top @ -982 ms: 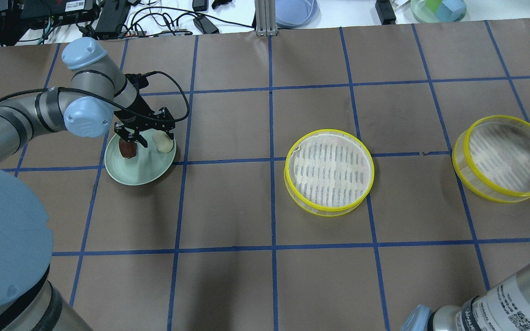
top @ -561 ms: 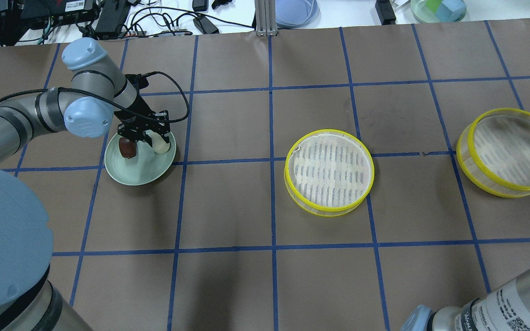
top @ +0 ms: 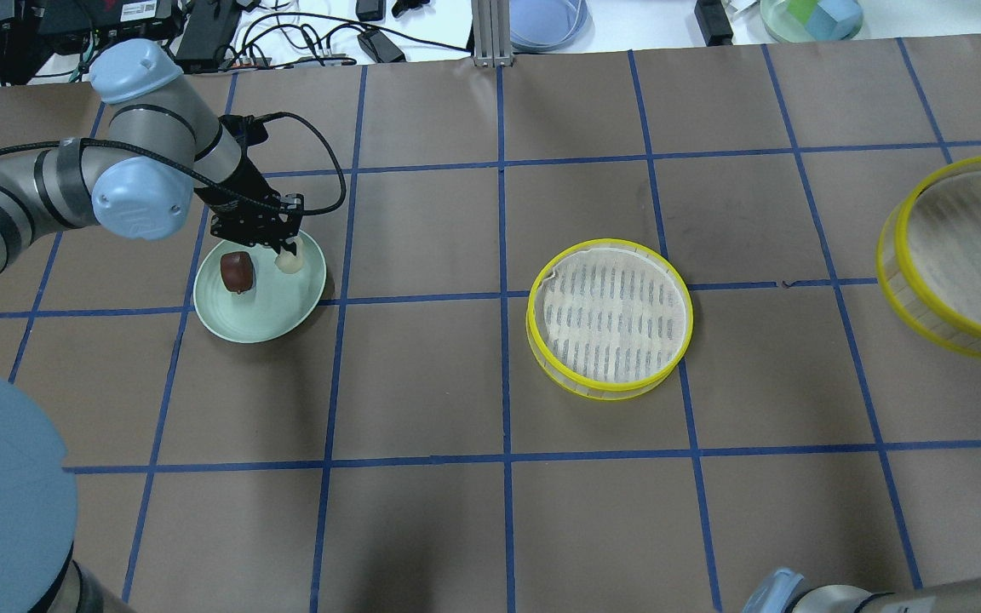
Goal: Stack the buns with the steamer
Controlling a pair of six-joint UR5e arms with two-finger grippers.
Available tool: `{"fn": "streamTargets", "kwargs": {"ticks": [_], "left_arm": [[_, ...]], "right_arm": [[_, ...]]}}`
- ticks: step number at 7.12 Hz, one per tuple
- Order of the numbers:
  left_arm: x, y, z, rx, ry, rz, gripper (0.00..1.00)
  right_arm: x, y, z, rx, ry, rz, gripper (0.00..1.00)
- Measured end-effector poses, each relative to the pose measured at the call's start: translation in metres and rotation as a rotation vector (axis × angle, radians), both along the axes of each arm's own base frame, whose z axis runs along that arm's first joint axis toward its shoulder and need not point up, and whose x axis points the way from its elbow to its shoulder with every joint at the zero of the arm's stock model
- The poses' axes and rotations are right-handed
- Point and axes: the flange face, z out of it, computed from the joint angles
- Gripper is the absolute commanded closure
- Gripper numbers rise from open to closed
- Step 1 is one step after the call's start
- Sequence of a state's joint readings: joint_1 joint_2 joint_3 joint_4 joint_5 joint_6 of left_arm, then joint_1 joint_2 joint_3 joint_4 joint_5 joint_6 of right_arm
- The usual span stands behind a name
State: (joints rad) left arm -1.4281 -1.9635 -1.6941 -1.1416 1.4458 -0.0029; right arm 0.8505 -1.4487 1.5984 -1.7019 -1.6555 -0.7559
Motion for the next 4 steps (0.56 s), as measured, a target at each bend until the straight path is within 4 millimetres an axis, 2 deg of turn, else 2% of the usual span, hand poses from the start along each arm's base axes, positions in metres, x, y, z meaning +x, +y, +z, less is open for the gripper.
{"fn": "streamTargets", "kwargs": {"ticks": [1, 2, 4], "left_arm": [[-0.027, 0.010, 0.023, 0.000, 0.014, 0.001, 0.92], [-0.075, 0.024, 0.043, -0.004, 0.013, 0.011, 0.93], [-0.196, 0.055, 0.068, -0.038, -0.064, 0.020, 0.94]], "right_arm": [[0.018, 0.011, 0.022, -0.006, 0.000, 0.007, 0.80], [0.031, 0.013, 0.030, -0.007, -0.003, 0.018, 0.80], [0.038, 0.012, 0.032, -0.004, -0.009, 0.031, 0.80]]}}
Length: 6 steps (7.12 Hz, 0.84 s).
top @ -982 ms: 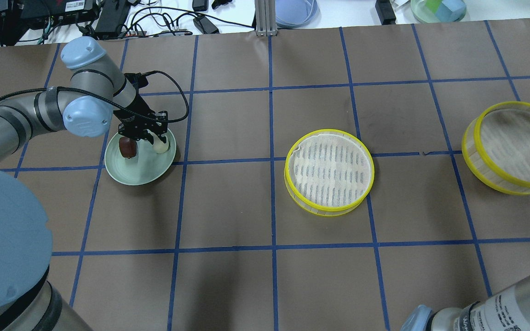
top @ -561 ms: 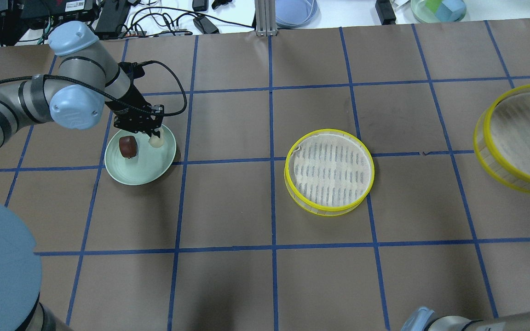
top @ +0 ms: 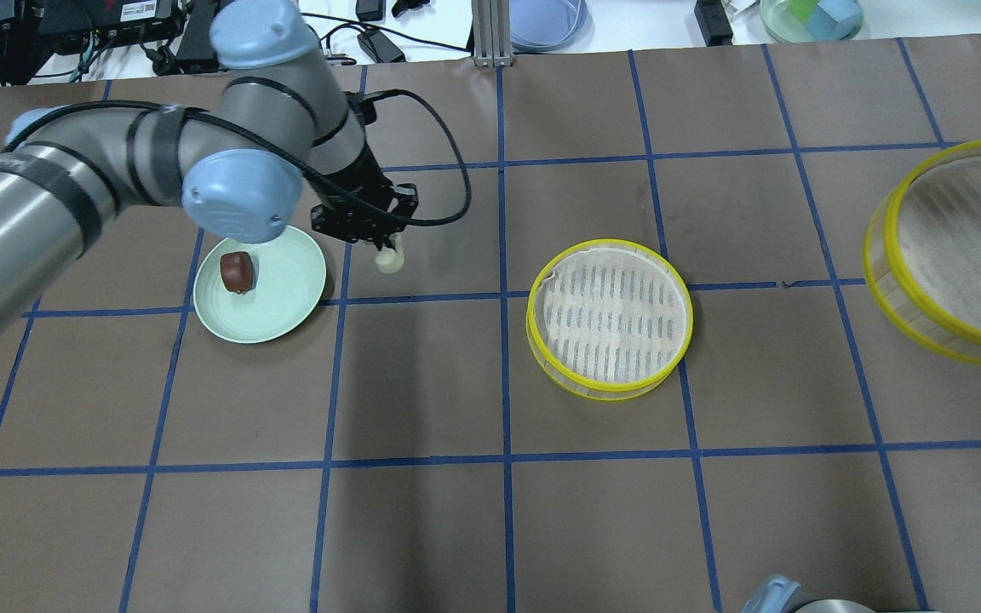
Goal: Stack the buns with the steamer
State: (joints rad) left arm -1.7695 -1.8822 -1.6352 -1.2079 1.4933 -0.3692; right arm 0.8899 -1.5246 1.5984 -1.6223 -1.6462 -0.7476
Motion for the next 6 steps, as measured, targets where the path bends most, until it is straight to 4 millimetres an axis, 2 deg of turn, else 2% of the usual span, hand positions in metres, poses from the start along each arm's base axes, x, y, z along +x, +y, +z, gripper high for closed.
{"fn": "streamTargets", "kwargs": {"ticks": [1, 2, 3, 4, 5, 6], "left_arm": [[-0.049, 0.011, 0.007, -0.024, -0.024, 0.012, 0.94], [-0.086, 0.020, 0.006, -0.043, -0.030, 0.032, 0.94], [-0.119, 0.030, -0.001, -0.060, -0.027, 0.045, 0.94], [-0.146, 0.037, -0.015, -0.076, -0.016, 0.054, 0.86], [-0.169, 0.041, -0.029, -0.091, 0.001, 0.064, 0.51], [-0.188, 0.045, -0.041, -0.098, 0.014, 0.069, 0.38]], "right_arm": [[0.001, 0.000, -0.001, 0.002, -0.002, 0.003, 0.80], [0.001, -0.001, -0.002, 0.004, -0.003, 0.003, 0.80], [0.001, -0.001, -0.003, 0.006, -0.005, 0.002, 0.80], [0.001, -0.001, -0.004, 0.007, -0.006, 0.001, 0.80], [0.001, -0.002, -0.004, 0.008, -0.007, 0.001, 0.80], [0.001, -0.002, -0.005, 0.009, -0.008, 0.000, 0.80]]}}
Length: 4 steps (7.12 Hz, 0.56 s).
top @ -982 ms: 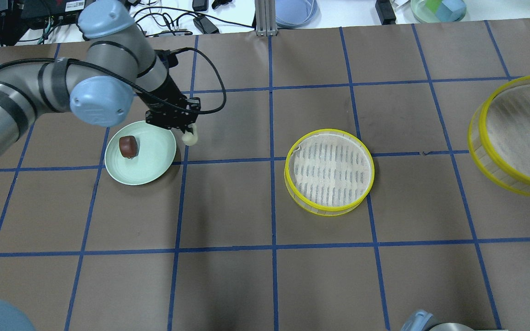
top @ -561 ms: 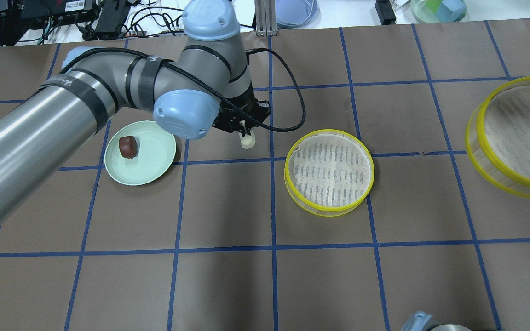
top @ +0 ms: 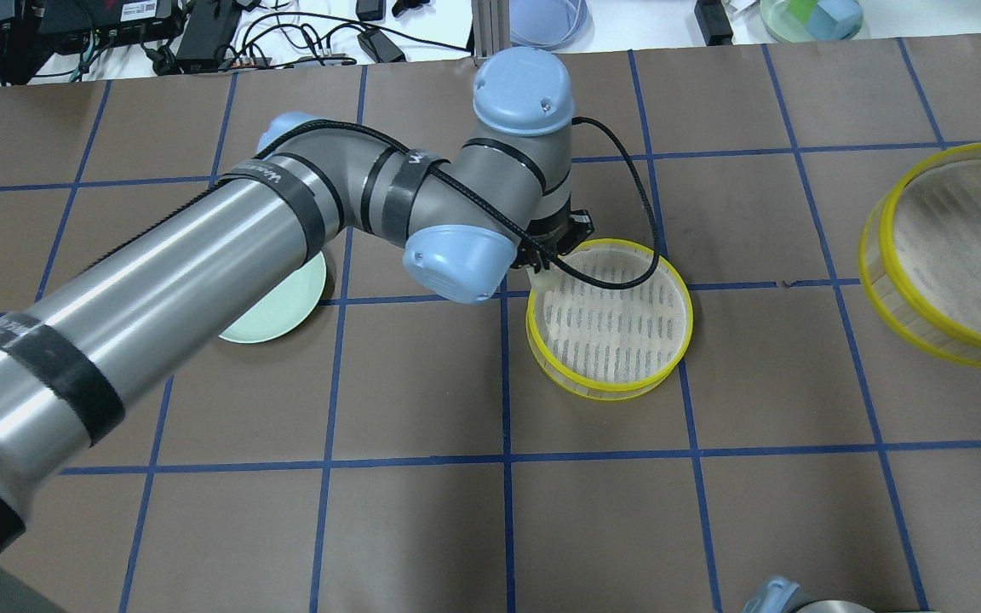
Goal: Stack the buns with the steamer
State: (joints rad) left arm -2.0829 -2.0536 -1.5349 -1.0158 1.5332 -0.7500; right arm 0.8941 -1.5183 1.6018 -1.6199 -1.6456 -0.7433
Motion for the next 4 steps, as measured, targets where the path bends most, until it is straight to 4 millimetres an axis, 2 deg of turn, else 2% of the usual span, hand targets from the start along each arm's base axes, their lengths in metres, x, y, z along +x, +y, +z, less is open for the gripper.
{"fn": "streamTargets", "kwargs": {"ticks": [1, 2, 4], "left_arm": [[-0.013, 0.004, -0.010, -0.002, 0.007, 0.004, 0.25], [-0.020, 0.005, -0.013, -0.013, 0.018, 0.014, 0.00], [-0.027, 0.006, -0.012, -0.019, 0.061, 0.024, 0.00]], "right_arm": [[0.002, -0.001, 0.000, 0.000, 0.000, -0.008, 0.80], [0.010, -0.004, 0.000, -0.001, 0.003, -0.028, 0.80], [0.043, -0.015, -0.001, 0.003, 0.008, -0.063, 0.80]]}}
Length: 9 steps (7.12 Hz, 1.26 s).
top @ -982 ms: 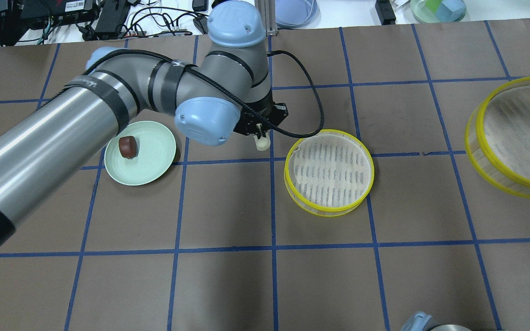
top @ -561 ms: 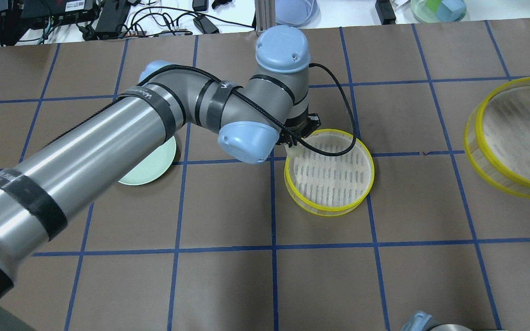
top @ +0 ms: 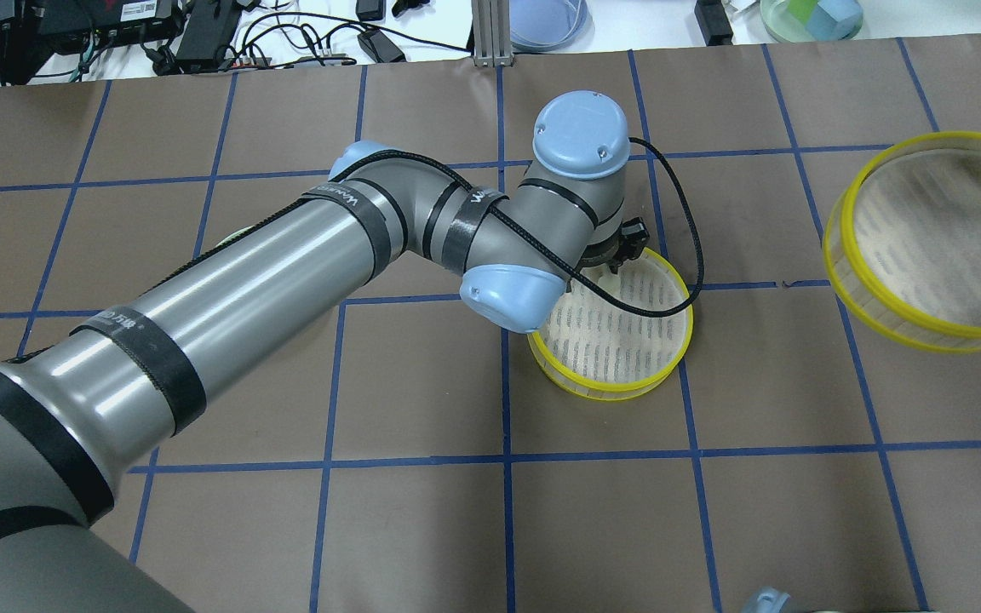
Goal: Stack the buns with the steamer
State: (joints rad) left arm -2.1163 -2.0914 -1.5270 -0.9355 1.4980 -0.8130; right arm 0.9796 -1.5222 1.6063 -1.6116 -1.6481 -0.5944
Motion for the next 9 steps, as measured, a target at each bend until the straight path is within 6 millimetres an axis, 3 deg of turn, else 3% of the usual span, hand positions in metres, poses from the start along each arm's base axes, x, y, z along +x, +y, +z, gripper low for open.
{"fn": "streamTargets", "kwargs": {"ticks": [4, 6, 8, 9], "left_arm": [[0.000, 0.003, 0.017, -0.009, 0.042, -0.003, 0.00], [0.008, -0.003, 0.024, -0.021, 0.045, 0.005, 0.00], [0.042, -0.023, 0.046, -0.046, 0.057, 0.040, 0.00], [0.072, -0.036, 0.060, -0.055, 0.046, 0.034, 0.00]], "right_arm": [[0.052, -0.018, -0.011, 0.027, -0.016, 0.071, 0.80], [0.061, -0.020, -0.014, 0.032, -0.018, 0.083, 0.80], [0.070, -0.027, -0.022, 0.041, -0.027, 0.066, 0.80], [0.089, -0.033, -0.028, 0.045, -0.038, 0.047, 0.80]]}}
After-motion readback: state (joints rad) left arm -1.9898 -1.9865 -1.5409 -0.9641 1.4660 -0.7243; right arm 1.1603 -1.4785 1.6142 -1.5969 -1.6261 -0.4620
